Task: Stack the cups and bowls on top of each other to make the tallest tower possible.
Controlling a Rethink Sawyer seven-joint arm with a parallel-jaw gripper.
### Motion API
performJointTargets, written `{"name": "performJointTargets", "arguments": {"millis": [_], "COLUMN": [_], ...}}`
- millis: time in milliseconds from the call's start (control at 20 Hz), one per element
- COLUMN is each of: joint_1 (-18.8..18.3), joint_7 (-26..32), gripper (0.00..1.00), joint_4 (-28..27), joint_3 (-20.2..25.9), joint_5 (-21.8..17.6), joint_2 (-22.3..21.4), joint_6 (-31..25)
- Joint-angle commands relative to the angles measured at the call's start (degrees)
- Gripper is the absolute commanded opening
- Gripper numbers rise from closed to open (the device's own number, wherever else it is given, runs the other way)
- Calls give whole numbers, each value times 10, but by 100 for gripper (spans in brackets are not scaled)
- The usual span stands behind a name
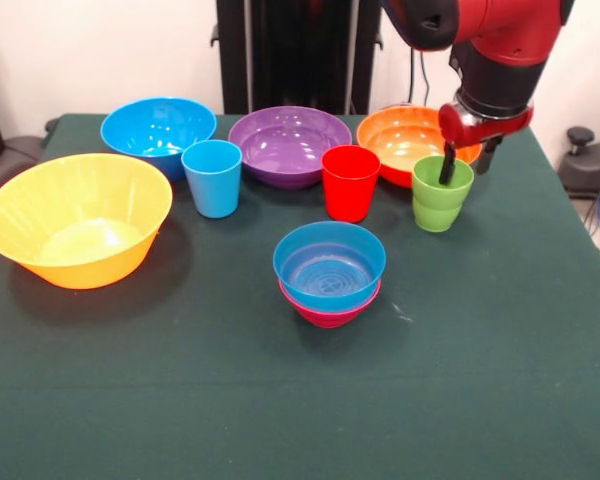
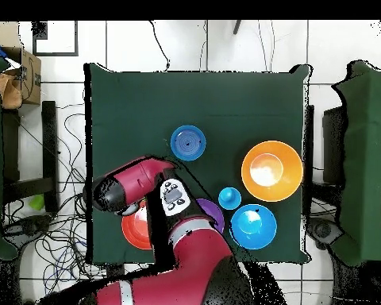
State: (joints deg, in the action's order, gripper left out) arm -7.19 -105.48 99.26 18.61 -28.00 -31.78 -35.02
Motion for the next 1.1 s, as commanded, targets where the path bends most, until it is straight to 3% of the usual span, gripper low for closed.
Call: {"name": "performJointTargets", "arguments": {"millis": [50,950,1000,1100], "joint_1": [30,62,64,65], "joint_7": [-91,-81,-79,-80], "gripper": [100,100,0,0], "joint_4": [-15,-32,-31,-32], "joint_3": [-40,-87,-89,-91], "joint_5": [-18,1,4,4], "joint_2": [17,29,28,29], "joint_6": [71,76,79,80]}}
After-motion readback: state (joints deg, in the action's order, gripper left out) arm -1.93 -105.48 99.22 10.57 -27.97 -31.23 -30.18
